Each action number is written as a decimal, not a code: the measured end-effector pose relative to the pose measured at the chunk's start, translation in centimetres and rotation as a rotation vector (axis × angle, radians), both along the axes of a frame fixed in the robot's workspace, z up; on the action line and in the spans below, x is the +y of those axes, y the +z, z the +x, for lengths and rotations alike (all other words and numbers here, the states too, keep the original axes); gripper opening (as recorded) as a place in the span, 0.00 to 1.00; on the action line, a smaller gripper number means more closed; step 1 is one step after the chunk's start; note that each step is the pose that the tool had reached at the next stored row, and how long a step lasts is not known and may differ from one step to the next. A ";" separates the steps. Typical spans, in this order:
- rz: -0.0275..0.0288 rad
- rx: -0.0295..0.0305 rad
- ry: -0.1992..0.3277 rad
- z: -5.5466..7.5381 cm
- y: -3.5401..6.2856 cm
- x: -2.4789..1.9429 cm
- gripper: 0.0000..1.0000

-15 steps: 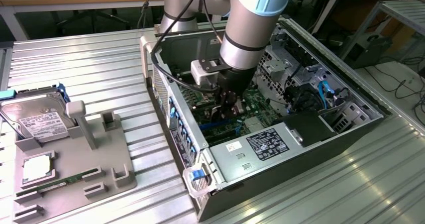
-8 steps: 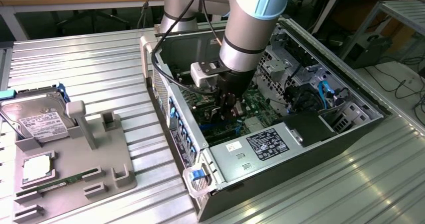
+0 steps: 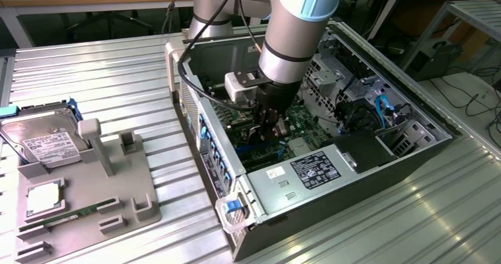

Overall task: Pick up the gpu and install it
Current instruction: 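Insert the gpu into the slot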

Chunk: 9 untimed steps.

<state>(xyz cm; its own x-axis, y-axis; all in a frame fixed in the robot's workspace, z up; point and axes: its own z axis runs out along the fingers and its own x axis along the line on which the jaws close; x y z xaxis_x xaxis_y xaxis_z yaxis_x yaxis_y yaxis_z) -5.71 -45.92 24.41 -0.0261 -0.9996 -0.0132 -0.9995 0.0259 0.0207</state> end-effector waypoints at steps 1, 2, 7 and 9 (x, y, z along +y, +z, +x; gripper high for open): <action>0.0000 -0.0002 0.000 0.0 0.00 0.00 0.27; 0.0000 -0.0003 0.000 0.0 0.00 0.00 0.27; 0.0008 -0.0002 0.001 0.0 -0.58 0.00 0.27; 0.0003 0.0003 0.001 0.0 -0.75 -0.02 0.27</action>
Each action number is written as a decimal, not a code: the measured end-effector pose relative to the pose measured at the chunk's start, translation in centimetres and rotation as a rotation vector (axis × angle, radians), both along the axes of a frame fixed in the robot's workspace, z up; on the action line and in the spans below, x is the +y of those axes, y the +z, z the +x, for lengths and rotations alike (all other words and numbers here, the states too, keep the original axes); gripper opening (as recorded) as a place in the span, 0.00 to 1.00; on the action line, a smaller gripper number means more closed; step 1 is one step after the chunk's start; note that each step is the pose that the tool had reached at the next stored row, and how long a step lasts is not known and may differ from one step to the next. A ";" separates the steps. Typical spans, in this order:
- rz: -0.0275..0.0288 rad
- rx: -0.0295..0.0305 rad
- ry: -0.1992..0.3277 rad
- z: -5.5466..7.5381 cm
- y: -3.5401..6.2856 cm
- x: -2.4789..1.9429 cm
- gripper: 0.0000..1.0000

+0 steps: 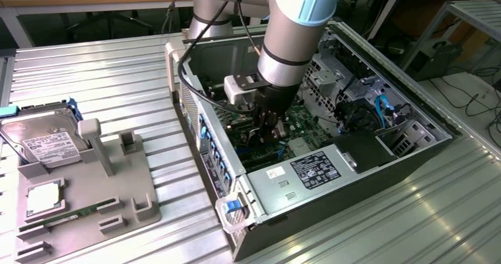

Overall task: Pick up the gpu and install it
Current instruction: 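Insert the gpu into the slot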

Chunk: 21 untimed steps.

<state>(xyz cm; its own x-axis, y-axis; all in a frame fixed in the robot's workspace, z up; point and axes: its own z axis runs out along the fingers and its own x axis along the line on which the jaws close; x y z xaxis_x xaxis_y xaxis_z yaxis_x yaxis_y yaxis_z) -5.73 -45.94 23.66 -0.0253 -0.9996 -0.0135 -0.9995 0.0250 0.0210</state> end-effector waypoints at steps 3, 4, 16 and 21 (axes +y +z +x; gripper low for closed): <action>0.0023 -0.0011 0.000 0.0 0.08 0.03 0.27; 0.0030 -0.0018 0.001 0.0 0.36 0.03 0.27; 0.0013 -0.0030 0.031 0.0 0.94 0.06 0.27; 0.0014 -0.0031 0.031 0.0 0.80 0.07 0.27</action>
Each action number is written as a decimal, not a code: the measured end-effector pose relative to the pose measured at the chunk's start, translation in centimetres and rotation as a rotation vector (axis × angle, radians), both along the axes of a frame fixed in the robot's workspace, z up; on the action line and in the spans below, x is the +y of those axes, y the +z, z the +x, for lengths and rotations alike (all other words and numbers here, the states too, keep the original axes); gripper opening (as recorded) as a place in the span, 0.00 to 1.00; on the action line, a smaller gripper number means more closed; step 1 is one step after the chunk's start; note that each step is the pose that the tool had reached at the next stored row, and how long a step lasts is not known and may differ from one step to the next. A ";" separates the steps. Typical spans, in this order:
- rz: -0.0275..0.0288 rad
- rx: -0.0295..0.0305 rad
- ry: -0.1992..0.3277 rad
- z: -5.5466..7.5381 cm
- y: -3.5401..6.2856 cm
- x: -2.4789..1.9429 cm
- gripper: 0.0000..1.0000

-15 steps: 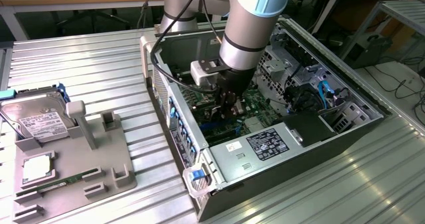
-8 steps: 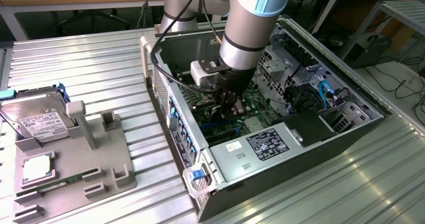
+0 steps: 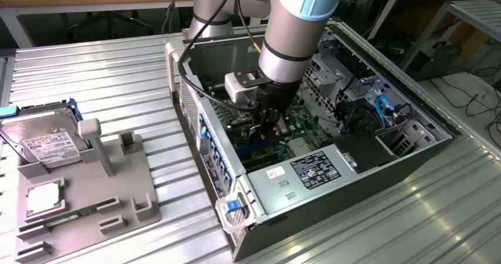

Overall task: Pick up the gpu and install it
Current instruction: 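Insert the gpu into the slot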

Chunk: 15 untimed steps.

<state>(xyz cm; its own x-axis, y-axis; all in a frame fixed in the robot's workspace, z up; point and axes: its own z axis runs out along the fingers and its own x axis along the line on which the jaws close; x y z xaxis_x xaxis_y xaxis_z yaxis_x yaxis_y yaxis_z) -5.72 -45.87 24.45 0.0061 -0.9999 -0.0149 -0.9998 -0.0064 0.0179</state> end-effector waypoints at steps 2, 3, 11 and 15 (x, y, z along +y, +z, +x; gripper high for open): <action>-0.0001 0.0000 0.000 0.0 -0.14 0.00 0.27; -0.0001 0.0001 0.000 0.0 -0.19 0.00 0.27; -0.0004 0.0002 0.000 0.0 -0.63 -0.01 0.27; -0.0001 0.0001 0.000 0.0 -0.66 -0.01 0.27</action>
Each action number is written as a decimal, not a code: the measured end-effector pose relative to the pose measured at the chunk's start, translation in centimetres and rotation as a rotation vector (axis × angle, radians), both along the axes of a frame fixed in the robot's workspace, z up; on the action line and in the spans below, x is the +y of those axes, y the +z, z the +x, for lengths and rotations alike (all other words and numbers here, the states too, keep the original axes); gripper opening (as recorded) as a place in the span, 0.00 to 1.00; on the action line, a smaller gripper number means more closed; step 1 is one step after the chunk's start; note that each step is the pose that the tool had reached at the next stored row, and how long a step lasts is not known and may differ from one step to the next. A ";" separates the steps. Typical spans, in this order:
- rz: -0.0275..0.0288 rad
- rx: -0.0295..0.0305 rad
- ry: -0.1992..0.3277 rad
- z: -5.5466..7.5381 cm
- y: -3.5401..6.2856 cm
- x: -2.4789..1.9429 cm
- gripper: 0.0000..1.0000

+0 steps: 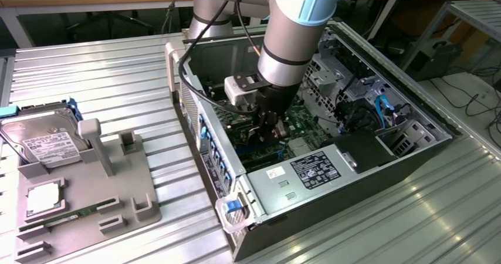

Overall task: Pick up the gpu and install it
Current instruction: 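Insert the gpu into the slot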

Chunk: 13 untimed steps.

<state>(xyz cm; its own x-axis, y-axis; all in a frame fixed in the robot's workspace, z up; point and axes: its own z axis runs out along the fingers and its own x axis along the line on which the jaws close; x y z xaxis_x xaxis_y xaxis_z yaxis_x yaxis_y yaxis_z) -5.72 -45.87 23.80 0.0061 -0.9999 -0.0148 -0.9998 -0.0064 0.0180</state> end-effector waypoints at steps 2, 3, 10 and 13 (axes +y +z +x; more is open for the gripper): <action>-0.0001 0.0000 0.000 0.0 0.00 0.00 0.27; 0.0000 0.0000 0.000 0.0 0.00 0.00 0.27; -0.0001 0.0000 0.000 0.0 0.00 0.00 0.27; 0.0001 -0.0001 0.000 0.0 -0.08 0.00 0.27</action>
<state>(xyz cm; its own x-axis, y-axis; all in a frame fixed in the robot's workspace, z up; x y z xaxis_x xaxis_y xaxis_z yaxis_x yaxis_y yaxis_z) -5.72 -45.87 23.72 0.0061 -0.9999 -0.0149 -0.9998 -0.0064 0.0179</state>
